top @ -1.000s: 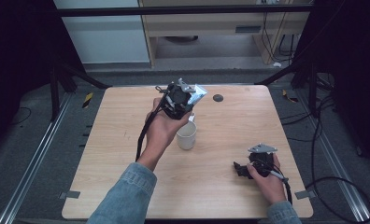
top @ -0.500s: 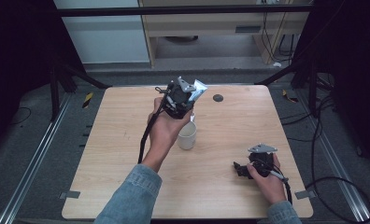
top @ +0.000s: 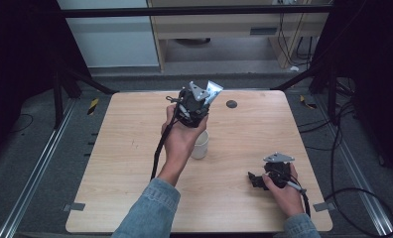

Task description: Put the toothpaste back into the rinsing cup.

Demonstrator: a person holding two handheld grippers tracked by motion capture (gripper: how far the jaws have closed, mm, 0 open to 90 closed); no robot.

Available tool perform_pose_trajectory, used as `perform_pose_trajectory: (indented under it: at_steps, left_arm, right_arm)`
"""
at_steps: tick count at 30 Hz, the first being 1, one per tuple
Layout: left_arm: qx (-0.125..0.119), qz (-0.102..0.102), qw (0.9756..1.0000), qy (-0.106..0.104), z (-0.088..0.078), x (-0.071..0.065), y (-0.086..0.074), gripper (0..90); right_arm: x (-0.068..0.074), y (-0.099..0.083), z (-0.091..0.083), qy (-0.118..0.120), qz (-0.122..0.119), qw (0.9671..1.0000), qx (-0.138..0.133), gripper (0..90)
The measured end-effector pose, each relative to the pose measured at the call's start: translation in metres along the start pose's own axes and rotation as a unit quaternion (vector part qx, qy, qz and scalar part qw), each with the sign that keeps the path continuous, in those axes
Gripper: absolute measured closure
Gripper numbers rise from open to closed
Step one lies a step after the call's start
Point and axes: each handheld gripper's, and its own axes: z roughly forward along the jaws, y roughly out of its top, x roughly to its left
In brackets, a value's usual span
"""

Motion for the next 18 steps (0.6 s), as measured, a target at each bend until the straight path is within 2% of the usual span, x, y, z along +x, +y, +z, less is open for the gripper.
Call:
perform_pose_trajectory:
  at_steps: [8, 11, 15, 18]
  left_arm:
    - [-0.009, -0.01, 0.9999, 0.008, 0.0025, 0.0013, -0.0039, 78.5]
    - [-0.017, -0.019, 0.9997, 0.005, 0.0013, 0.003, -0.0043, 78.5]
    - [-0.023, -0.019, 0.9995, 0.006, 0.0001, 0.0033, -0.0037, 78.5]
    - [-0.023, -0.021, 0.9995, -0.005, 0.0032, 0.0042, -0.0035, 78.4]
  right_arm:
    - [-0.0001, 0.0, 0.0, -0.001, -0.001, 1.0, -0.001, 0.4]
    - [-0.0002, 0.0, 0.0, -0.001, -0.001, 1.0, 0.0, 0.4]
    - [-0.0001, 0.0, 0.0001, -0.001, -0.001, 1.0, 0.0, 0.4]
    - [-0.0001, 0.0, 0.0001, -0.001, -0.001, 1.0, 0.0, 0.4]
